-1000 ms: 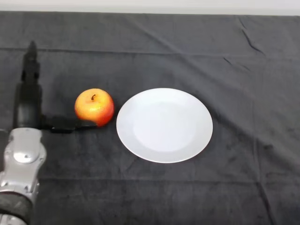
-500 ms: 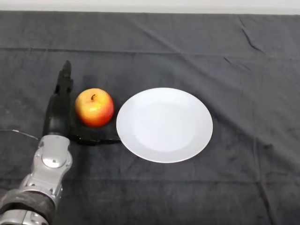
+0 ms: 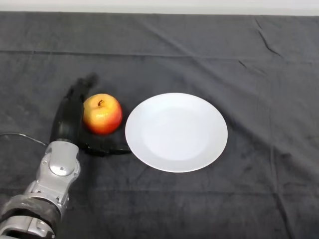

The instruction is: Move the apple to the plate

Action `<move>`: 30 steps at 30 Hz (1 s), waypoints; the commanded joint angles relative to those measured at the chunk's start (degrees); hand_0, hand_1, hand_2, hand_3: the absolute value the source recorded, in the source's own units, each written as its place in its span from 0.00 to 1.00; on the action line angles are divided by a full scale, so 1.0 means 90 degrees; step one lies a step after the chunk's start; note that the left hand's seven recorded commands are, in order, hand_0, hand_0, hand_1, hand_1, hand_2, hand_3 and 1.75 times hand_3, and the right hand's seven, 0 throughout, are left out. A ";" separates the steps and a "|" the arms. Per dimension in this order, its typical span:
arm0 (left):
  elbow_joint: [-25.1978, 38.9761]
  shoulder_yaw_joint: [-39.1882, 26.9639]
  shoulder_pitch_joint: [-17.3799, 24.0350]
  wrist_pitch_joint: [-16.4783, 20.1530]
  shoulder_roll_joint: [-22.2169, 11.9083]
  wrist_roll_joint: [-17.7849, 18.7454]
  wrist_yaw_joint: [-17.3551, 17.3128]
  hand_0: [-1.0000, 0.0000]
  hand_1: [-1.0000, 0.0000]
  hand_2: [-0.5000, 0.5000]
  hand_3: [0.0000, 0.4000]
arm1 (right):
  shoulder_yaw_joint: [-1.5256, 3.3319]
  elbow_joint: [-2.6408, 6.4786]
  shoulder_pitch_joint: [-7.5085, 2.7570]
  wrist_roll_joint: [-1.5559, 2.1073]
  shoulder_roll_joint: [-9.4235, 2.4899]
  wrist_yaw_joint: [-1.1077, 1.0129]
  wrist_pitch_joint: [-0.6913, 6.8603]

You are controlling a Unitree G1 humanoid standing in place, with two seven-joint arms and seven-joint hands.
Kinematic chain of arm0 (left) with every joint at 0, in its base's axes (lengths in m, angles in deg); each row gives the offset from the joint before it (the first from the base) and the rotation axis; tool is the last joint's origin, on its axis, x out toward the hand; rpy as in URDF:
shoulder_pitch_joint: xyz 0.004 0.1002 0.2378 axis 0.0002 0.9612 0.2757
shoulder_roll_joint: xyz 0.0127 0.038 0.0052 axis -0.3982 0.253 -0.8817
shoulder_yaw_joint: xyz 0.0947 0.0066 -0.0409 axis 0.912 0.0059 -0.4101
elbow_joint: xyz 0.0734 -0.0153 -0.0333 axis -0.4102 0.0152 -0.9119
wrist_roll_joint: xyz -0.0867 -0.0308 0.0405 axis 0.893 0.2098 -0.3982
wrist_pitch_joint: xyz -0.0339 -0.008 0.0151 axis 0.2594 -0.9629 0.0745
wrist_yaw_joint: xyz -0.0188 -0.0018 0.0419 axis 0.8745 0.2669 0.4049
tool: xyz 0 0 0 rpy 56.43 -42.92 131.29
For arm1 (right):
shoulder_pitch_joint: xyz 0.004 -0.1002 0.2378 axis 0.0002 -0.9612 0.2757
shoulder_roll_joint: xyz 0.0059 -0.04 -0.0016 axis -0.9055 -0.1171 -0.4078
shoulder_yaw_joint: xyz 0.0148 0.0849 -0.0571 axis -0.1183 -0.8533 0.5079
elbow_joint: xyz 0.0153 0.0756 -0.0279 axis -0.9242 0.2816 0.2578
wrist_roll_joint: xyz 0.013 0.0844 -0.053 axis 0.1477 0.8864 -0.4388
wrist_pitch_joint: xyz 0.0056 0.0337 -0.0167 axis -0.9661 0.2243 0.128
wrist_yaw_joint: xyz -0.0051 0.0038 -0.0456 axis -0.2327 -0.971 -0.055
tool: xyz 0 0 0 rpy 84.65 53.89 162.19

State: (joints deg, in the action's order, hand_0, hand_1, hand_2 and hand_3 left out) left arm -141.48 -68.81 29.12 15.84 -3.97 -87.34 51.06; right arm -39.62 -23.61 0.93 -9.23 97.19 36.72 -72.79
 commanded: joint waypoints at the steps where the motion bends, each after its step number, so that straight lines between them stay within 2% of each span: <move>1: -0.0192 0.0168 -0.0523 -0.0064 0.0081 -0.0071 -0.0009 0.00 0.38 0.31 1.00 | 0.0190 0.0352 -0.0501 -0.0197 -0.0191 -0.0013 0.0127; 2: -0.0196 0.0185 -0.0540 -0.0060 0.0073 -0.0077 0.0003 0.00 0.00 0.50 1.00 | 0.0191 0.0355 -0.0499 -0.0197 -0.0191 -0.0012 0.0126; 9: -0.0077 0.0318 -0.0536 -0.0106 0.0026 -0.0168 0.0205 0.00 0.00 0.50 1.00 | 0.0193 0.0369 -0.0492 -0.0200 -0.0191 -0.0009 0.0117; 17: 0.0372 0.0383 -0.0441 -0.0133 -0.0170 -0.0235 0.0336 0.00 0.00 0.50 1.00 | 0.0194 0.0379 -0.0488 -0.0202 -0.0192 -0.0006 0.0111; 30: 0.2159 0.0323 0.0092 0.0343 -0.0513 -0.0294 0.0433 0.00 0.00 0.50 1.00 | 0.0192 0.0357 -0.0500 -0.0199 -0.0194 -0.0007 0.0119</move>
State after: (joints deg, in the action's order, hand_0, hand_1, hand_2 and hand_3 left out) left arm -123.68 -65.91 29.67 18.78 -6.91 -89.55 54.32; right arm -39.61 -23.61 0.94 -9.23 97.21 36.73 -72.83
